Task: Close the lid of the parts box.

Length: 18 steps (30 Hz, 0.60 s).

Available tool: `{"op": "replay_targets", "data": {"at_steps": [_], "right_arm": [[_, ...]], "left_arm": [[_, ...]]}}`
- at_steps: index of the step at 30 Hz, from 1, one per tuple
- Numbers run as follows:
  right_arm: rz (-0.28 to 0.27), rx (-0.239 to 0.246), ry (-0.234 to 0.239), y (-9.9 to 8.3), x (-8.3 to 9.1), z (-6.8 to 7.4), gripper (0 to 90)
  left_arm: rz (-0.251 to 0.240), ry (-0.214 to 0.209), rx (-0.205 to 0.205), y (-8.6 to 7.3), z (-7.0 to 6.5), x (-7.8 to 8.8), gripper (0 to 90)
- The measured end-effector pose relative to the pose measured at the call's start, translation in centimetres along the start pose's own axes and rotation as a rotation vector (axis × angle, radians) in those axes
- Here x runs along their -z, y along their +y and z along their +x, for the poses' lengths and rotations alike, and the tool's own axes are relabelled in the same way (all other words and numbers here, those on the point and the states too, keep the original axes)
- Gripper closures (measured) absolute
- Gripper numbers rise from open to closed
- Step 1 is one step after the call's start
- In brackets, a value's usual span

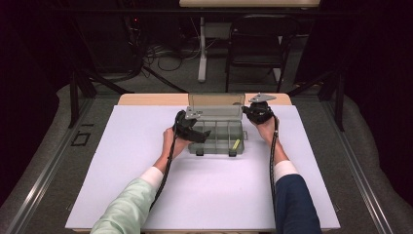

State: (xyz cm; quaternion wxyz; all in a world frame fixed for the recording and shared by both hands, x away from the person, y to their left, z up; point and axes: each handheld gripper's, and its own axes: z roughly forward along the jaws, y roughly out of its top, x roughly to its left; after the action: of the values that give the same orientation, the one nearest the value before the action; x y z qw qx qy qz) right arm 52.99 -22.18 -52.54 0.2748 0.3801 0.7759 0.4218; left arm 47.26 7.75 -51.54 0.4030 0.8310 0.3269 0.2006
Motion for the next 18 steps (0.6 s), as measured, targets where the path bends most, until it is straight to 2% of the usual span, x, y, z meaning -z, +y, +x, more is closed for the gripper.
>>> {"op": "replay_targets", "data": {"at_steps": [3, 7, 9, 12, 14, 16, 18], "right_arm": [[-0.003, -0.001, 0.003, -0.1, 0.1, 0.0, 90.0], [-0.005, 0.001, 0.001, -0.1, 0.2, 0.1, 90.0], [-0.005, 0.001, 0.001, -0.1, 0.2, 0.2, 90.0], [-0.002, 0.011, -0.002, -0.1, 0.3, 0.2, 90.0], [-0.003, 0.011, 0.000, -0.1, 0.3, 0.2, 90.0], [-0.004, 0.011, -0.001, -0.1, 0.4, 0.3, 90.0], [-0.002, 0.015, -0.005, -0.1, 0.4, 0.3, 90.0]], "left_arm": [[-0.006, 0.026, 0.009, 0.1, 0.8, 0.5, 0.0], [-0.032, 0.052, 0.044, 0.5, 2.1, 1.1, 0.0], [-0.036, 0.073, 0.040, 0.8, 2.6, 1.3, 1.8], [-0.039, 0.101, 0.036, 1.3, 3.2, 1.4, 14.8], [-0.049, 0.098, 0.033, 1.7, 3.7, 1.5, 20.1], [-0.044, 0.103, 0.024, 2.0, 4.0, 1.5, 29.2], [-0.041, 0.090, 0.020, 2.3, 4.2, 1.5, 36.3]]}}
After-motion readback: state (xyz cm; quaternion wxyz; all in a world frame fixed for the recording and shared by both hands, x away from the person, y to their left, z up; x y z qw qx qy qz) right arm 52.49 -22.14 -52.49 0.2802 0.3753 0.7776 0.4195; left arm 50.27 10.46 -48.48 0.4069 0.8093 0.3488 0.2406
